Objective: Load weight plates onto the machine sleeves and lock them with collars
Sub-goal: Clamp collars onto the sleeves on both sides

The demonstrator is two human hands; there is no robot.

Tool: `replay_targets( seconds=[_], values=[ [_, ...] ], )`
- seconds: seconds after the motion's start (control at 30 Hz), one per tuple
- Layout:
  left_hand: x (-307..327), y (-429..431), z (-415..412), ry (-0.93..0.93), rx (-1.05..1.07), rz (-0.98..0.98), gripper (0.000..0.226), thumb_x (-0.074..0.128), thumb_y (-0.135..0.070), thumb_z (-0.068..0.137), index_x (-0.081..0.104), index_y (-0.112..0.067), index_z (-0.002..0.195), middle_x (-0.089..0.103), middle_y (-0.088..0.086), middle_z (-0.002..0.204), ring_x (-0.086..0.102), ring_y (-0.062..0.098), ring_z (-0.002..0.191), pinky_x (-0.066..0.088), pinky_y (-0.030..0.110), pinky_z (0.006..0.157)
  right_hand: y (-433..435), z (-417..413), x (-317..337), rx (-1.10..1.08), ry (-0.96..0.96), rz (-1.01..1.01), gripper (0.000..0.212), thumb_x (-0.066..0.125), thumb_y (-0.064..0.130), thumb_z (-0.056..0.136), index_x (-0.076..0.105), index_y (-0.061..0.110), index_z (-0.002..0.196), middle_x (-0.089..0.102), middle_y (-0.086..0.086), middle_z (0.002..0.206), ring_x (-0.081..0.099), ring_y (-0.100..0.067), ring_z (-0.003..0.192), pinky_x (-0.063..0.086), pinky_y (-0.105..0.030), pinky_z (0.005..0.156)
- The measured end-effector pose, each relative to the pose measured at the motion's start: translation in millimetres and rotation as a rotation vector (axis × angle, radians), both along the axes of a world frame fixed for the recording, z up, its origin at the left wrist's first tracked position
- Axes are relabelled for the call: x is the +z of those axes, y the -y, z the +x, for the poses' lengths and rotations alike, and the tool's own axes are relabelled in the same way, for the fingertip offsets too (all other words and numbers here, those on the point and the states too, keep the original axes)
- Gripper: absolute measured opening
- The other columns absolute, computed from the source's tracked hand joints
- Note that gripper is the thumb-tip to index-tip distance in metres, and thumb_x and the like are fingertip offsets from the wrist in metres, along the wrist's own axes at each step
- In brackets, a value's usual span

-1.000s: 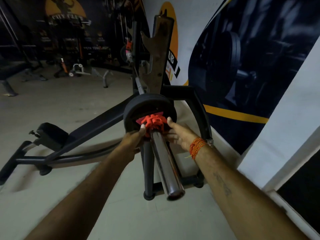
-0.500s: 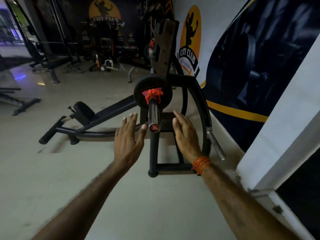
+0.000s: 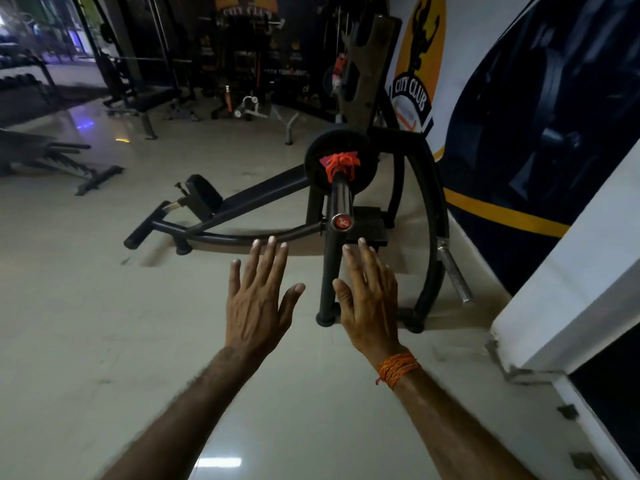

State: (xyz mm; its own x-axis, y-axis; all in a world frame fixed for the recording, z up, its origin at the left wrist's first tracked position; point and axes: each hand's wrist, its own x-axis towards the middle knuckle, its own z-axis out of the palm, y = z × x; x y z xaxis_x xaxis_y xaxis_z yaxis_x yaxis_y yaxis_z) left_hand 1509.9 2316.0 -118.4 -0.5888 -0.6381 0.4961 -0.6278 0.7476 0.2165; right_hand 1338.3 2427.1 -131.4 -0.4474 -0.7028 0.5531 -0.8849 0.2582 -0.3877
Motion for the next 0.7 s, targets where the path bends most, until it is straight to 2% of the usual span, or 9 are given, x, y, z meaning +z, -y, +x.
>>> replay_targets(
  seconds=[0.17,0.4,0.5,0.7],
  values=[
    [-17,11,42,0.014,0.087,0.051,0.073,0.017,-0.064,0.102,0.015,-0.023,0.162,0.010,0.001,0.171,0.001,0.020,0.158,0.009,0.053,0.127,27,30,-13,0.088,-0.019,0.040,0.060,0.023,0.054,0.108,0.031,0.026,0.160,0.027,-0.007,0.170,0.028,-0.029,0.155,0.025,-0.058,0.123],
    [-40,66,104,-0.014,0.222,0.091,0.072,0.016,-0.064,0.103,0.017,-0.023,0.162,0.011,0.001,0.170,0.003,0.019,0.158,0.011,0.053,0.127,109,80,-30,0.236,0.003,0.092,0.060,0.025,0.052,0.108,0.032,0.026,0.161,0.025,-0.005,0.170,0.024,-0.026,0.157,0.026,-0.061,0.122],
    [-51,107,126,-0.037,0.262,0.096,0.071,0.017,-0.063,0.103,0.018,-0.023,0.162,0.013,0.001,0.170,0.004,0.019,0.158,0.012,0.053,0.127,157,100,-38,0.282,-0.016,0.101,0.059,0.029,0.051,0.107,0.031,0.026,0.161,0.026,-0.005,0.170,0.025,-0.027,0.156,0.025,-0.060,0.123],
    [-73,251,186,-0.077,0.351,0.127,0.072,0.016,-0.063,0.103,0.019,-0.022,0.162,0.014,0.001,0.170,0.006,0.020,0.158,0.013,0.054,0.127,314,150,-56,0.339,-0.025,0.130,0.060,0.028,0.051,0.107,0.031,0.026,0.161,0.024,-0.005,0.171,0.023,-0.026,0.157,0.022,-0.059,0.124]
  ],
)
